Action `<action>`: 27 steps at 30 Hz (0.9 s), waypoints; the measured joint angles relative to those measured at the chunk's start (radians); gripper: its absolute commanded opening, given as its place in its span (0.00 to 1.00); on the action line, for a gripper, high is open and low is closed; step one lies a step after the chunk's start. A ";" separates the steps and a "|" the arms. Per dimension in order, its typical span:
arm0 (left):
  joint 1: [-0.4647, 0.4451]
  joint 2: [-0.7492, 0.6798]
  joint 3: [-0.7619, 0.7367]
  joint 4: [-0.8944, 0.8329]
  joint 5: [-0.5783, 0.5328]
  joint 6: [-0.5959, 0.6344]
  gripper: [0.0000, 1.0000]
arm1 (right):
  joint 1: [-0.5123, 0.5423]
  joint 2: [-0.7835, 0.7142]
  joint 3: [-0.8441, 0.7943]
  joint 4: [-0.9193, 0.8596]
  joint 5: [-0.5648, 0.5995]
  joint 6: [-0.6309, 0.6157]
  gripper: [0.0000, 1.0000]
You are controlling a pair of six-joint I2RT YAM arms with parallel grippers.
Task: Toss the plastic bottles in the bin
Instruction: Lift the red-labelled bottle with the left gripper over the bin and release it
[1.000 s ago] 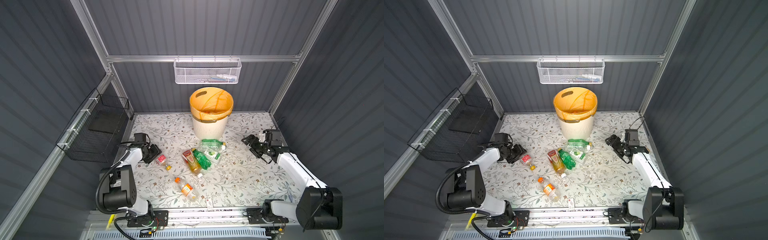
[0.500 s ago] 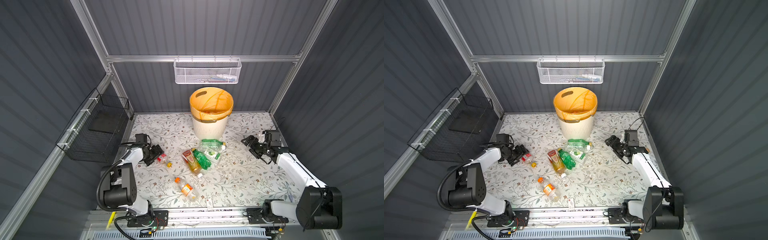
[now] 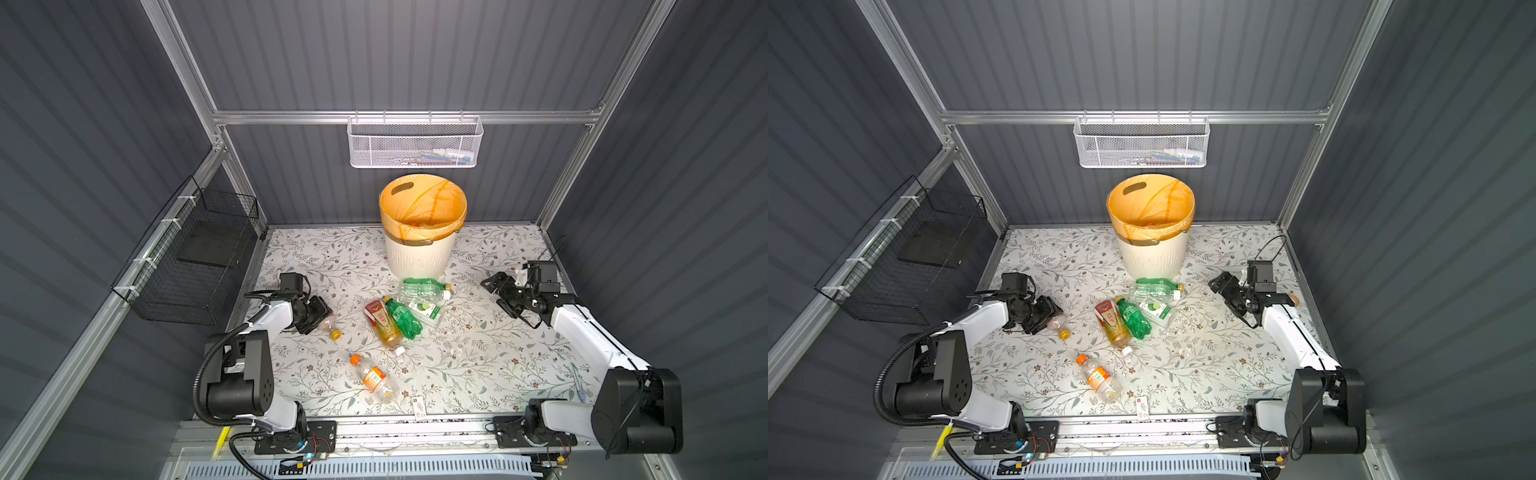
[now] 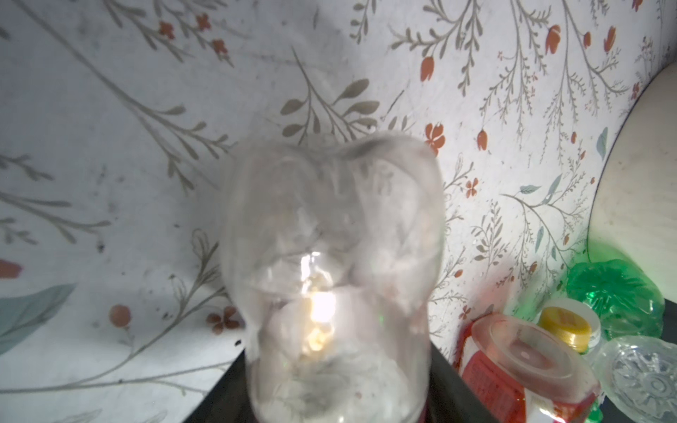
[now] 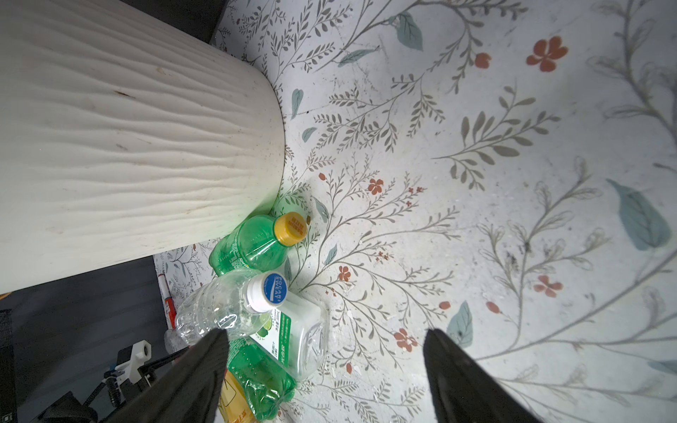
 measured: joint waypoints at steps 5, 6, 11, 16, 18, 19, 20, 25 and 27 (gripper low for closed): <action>-0.003 0.000 0.030 -0.017 -0.002 -0.009 0.51 | 0.000 0.000 -0.008 0.001 0.000 0.005 0.85; -0.010 -0.001 0.060 -0.027 -0.001 -0.016 0.50 | 0.000 0.000 -0.008 0.001 -0.001 0.006 0.85; -0.118 0.020 0.496 -0.112 0.001 -0.044 0.60 | 0.000 0.000 -0.008 0.010 -0.005 0.017 0.83; -0.326 0.189 1.249 -0.029 0.040 -0.022 1.00 | 0.006 0.000 -0.008 0.018 -0.013 0.021 0.83; -0.367 0.221 1.402 0.003 0.064 -0.021 1.00 | 0.012 0.000 -0.008 0.024 -0.017 0.026 0.84; -0.371 0.226 1.440 0.012 0.064 -0.021 1.00 | 0.015 0.000 -0.010 0.029 -0.019 0.027 0.84; -0.369 0.227 1.452 0.018 0.053 -0.018 1.00 | 0.018 -0.001 -0.012 0.033 -0.020 0.029 0.84; -0.313 0.230 1.328 0.029 0.007 -0.022 1.00 | 0.018 -0.032 -0.018 0.005 -0.005 0.018 0.85; -0.295 0.238 1.250 0.025 -0.008 -0.024 1.00 | 0.011 -0.047 -0.008 -0.017 0.016 0.008 0.86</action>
